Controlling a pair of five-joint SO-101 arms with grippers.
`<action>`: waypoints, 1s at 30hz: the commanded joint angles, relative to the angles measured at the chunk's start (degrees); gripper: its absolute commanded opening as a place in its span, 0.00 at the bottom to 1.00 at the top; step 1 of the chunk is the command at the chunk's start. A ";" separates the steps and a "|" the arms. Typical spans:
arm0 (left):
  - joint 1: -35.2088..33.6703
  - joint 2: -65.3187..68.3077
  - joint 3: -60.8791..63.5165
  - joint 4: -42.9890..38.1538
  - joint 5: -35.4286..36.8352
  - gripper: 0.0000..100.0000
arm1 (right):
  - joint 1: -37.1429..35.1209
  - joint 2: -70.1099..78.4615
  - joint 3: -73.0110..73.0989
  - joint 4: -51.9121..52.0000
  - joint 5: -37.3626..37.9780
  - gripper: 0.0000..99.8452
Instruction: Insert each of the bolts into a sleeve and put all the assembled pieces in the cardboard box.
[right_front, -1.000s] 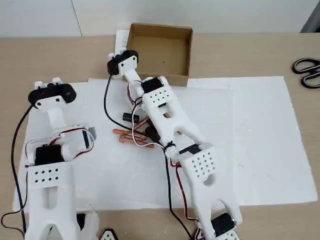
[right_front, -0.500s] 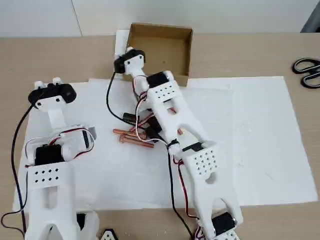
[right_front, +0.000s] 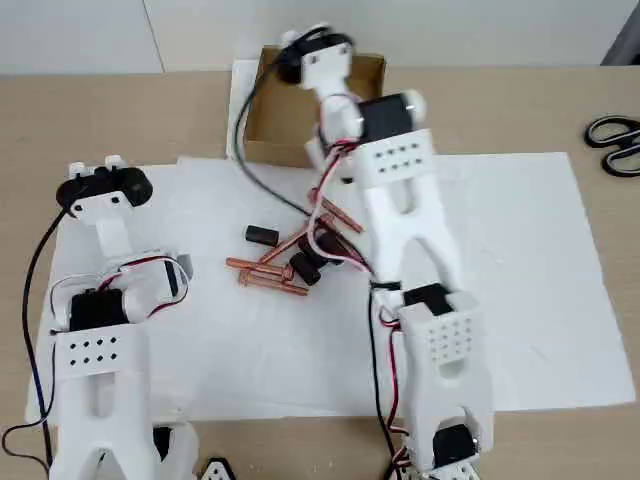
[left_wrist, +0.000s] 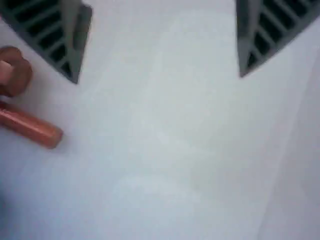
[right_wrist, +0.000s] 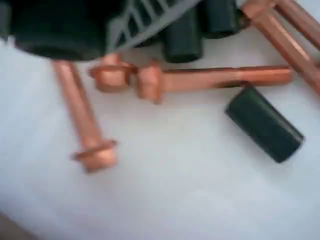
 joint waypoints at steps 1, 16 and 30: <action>0.44 -0.26 -0.31 -0.79 -0.09 0.20 | 4.79 -7.78 6.24 1.19 -2.11 0.00; 0.53 -0.26 -0.31 -0.79 -0.09 0.20 | 11.21 -17.10 43.78 -7.08 -3.43 0.00; 0.18 -0.26 -0.66 1.76 -0.35 0.20 | 11.65 -7.96 45.98 -9.63 -3.08 0.10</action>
